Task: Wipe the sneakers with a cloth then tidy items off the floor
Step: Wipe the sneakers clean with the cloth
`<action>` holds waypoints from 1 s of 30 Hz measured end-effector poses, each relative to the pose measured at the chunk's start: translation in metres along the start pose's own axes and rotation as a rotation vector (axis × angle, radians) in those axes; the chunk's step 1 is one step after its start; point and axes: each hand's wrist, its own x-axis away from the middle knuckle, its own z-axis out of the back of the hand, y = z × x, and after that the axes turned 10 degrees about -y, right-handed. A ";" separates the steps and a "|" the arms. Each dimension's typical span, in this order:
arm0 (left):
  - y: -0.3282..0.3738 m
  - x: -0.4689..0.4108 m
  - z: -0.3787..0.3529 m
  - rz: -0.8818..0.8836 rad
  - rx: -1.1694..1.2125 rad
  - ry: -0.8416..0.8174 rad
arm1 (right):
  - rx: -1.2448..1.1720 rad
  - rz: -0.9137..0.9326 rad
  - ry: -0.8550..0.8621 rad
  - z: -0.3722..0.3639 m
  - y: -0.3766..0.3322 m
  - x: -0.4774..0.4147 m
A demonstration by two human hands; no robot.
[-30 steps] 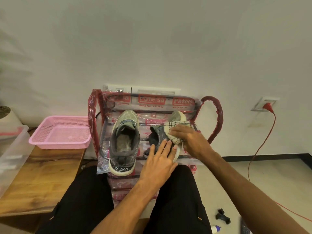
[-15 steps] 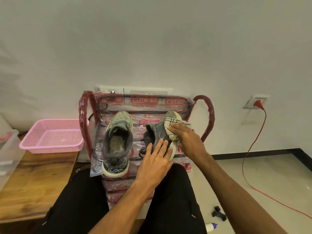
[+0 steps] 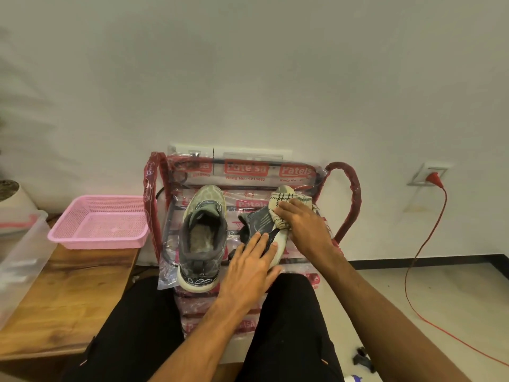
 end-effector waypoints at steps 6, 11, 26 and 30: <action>0.000 0.001 -0.002 -0.020 -0.021 0.048 | -0.082 0.096 -0.074 0.001 -0.007 0.029; 0.000 0.001 -0.001 -0.017 -0.006 0.045 | 0.044 -0.012 -0.069 0.012 0.009 0.005; 0.000 0.004 0.004 0.034 0.106 -0.089 | 0.082 0.020 -0.098 0.008 -0.001 -0.014; -0.002 0.004 0.002 0.031 0.108 -0.076 | -0.008 0.136 -0.150 0.007 -0.016 0.001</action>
